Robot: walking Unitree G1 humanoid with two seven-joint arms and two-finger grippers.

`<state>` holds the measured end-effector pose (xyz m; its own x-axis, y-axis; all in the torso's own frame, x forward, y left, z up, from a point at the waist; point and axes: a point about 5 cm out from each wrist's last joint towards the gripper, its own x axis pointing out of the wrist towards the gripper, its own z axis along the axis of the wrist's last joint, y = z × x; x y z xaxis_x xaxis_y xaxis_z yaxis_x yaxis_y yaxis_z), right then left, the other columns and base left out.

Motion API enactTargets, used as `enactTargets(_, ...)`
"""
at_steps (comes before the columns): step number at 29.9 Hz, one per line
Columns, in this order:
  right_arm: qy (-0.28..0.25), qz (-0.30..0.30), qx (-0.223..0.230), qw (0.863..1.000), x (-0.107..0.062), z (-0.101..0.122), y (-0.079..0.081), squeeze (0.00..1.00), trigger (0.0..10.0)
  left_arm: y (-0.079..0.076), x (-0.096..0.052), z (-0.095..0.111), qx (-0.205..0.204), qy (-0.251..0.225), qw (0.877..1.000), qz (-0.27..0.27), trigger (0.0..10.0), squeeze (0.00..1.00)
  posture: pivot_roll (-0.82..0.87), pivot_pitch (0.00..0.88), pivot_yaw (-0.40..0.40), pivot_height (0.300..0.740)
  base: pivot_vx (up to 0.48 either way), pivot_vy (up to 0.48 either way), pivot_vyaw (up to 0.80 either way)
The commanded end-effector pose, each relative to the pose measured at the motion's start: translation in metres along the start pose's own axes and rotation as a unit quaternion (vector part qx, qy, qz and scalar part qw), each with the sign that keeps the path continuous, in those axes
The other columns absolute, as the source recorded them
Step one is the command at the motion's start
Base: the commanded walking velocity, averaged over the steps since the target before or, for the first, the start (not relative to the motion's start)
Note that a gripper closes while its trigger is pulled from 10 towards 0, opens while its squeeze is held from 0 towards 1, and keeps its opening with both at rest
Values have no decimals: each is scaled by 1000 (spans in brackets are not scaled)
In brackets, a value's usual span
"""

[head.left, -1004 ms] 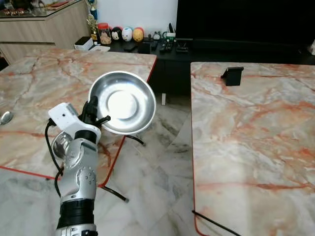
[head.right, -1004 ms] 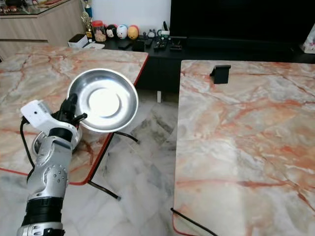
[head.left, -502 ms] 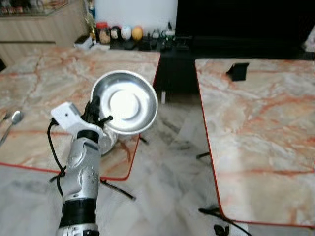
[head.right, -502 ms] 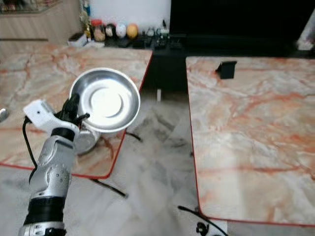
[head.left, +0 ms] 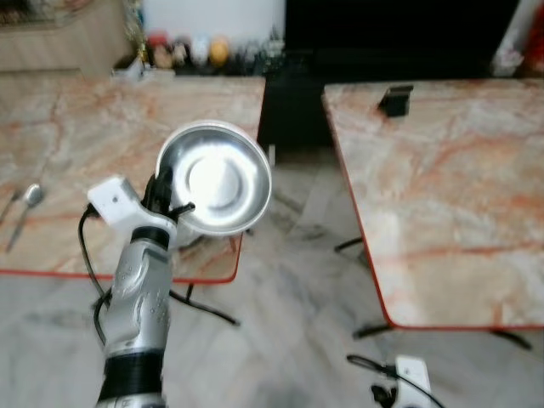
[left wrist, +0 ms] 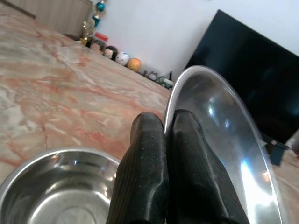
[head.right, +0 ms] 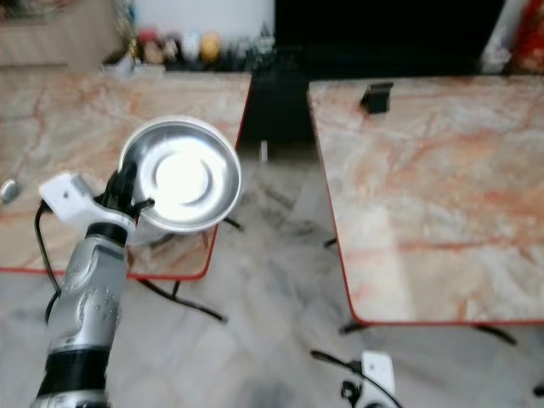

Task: Setting the table

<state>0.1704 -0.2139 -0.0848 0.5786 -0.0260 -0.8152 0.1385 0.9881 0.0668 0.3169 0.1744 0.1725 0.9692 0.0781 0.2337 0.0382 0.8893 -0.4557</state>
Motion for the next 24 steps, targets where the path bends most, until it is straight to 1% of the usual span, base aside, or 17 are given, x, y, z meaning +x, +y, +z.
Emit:
enactTargets(1, 0, 10, 9, 1000, 2, 0, 10, 0, 10000, -2, 0, 6, 23, -9, 1000, -11, 10000, 0, -63, 0, 37, 740, 0, 0, 0)
enactTargets(9, -1, 10, 11, 1000, 2, 1, 10, 0, 10000, -7, -3, 1, 32, 2, 999, -25, 10000, 0, -62, 0, 40, 740, 0, 0, 0)
enactTargets(14, -2, 9, 13, 1000, 2, 1, 11, 0, 10000, -8, -2, 2, 47, -4, 999, -27, 10000, 0, -64, 0, 41, 740, 0, 0, 0)
enactTargets(18, -2, 9, 13, 1000, 2, 1, 11, 0, 10000, -9, -2, 4, 49, -8, 998, -28, 10000, 0, -65, 0, 42, 740, 0, 0, 0)
enactTargets(24, -2, 9, 14, 1000, 2, 0, 11, 0, 10000, -10, 0, 6, 52, -15, 998, -28, 10000, 0, -69, 0, 44, 740, 0, -327, 0)
